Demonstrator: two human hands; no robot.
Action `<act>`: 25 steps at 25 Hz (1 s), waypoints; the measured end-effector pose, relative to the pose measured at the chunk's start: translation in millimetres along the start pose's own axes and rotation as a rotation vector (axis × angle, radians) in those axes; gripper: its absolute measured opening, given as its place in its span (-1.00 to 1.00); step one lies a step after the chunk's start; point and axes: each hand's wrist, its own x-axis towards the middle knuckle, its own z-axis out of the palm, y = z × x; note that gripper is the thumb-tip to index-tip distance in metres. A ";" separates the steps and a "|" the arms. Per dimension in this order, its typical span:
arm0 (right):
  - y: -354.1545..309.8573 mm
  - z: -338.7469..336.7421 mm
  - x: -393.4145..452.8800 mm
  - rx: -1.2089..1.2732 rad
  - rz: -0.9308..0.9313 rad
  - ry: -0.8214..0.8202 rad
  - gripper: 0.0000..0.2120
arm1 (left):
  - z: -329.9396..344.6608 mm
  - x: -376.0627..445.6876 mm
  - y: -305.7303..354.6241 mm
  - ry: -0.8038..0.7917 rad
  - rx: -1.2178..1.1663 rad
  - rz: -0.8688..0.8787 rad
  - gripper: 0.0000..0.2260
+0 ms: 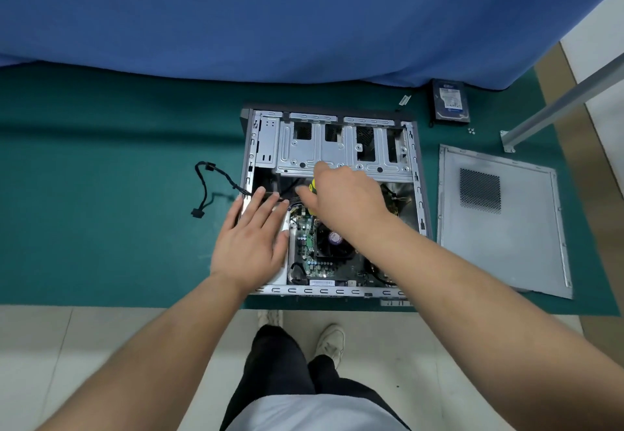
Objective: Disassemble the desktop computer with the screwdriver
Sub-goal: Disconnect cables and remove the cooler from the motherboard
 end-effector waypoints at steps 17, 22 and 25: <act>5.9 -19.6 -18.8 -0.064 -0.371 -0.165 -0.65 | -14.8 60.6 -21.4 -0.128 -0.023 0.088 -0.40; -1.3 -8.4 -19.6 -0.262 -0.033 0.059 -0.49 | -8.2 61.1 -22.6 -0.098 -0.040 0.070 -0.44; -2.6 -3.4 -11.7 -0.233 -0.084 0.077 -0.65 | -7.0 60.8 -23.0 -0.078 -0.048 0.063 -0.47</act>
